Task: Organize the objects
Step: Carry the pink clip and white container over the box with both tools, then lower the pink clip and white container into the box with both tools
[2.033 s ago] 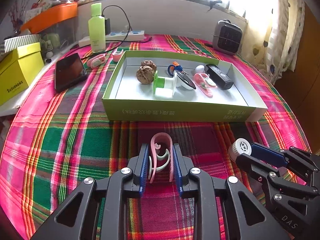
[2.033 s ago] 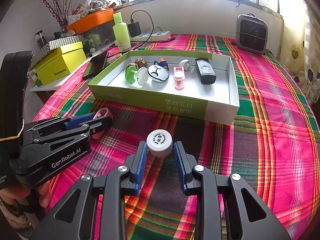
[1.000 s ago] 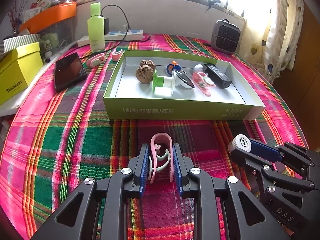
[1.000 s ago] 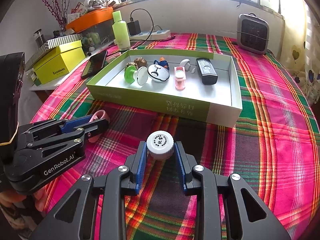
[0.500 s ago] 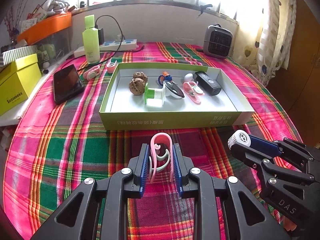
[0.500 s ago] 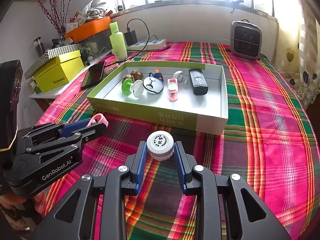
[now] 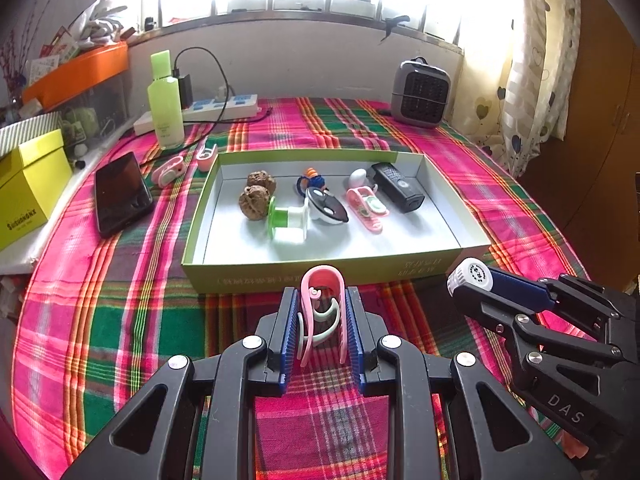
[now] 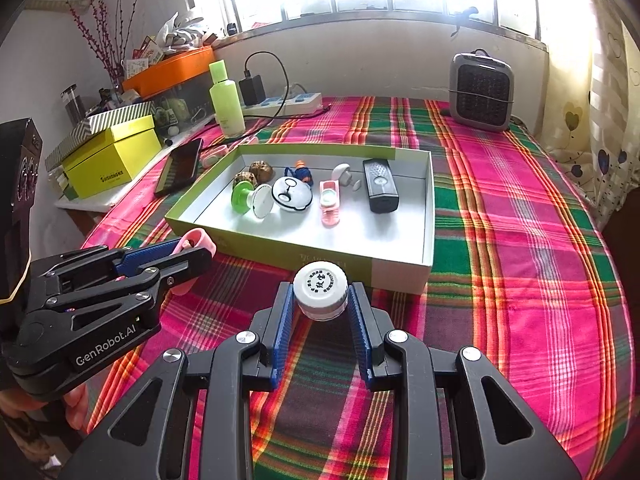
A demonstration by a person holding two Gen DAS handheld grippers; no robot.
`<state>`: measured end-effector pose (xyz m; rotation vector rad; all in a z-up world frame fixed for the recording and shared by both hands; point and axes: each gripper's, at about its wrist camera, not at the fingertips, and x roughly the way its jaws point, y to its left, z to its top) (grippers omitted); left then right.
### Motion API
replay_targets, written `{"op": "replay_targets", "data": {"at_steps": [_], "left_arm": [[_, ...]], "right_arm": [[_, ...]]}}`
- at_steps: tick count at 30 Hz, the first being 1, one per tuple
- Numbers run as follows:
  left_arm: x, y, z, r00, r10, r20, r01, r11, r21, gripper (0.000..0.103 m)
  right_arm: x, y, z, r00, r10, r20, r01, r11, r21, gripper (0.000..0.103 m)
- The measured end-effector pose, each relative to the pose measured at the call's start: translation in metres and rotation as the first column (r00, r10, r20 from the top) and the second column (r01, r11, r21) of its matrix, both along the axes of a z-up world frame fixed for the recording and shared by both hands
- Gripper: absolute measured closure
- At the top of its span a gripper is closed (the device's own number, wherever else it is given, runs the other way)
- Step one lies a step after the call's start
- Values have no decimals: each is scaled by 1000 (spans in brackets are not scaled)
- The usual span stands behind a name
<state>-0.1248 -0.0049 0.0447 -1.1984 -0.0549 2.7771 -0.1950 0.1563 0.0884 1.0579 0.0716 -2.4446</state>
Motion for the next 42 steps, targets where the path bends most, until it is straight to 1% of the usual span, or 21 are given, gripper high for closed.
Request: {"op": "replay_targets", "data": {"at_steps": [9, 17, 27, 42], "left_arm": [[-13, 7, 3, 1000, -28, 8, 28, 1000, 13, 82], [-29, 7, 8, 1000, -28, 4, 28, 999, 23, 82], [-52, 8, 2, 999, -28, 32, 27, 999, 32, 82], [-78, 16, -6, 998, -35, 52, 34, 999, 18, 82]], "right_arm": [[-13, 4, 4, 1000, -14, -6, 14, 1000, 1, 74], [-25, 5, 7, 1000, -24, -10, 24, 1000, 0, 74], [-52, 7, 9, 999, -38, -13, 38, 999, -1, 74], [-83, 8, -7, 998, -55, 36, 55, 998, 23, 74]]}}
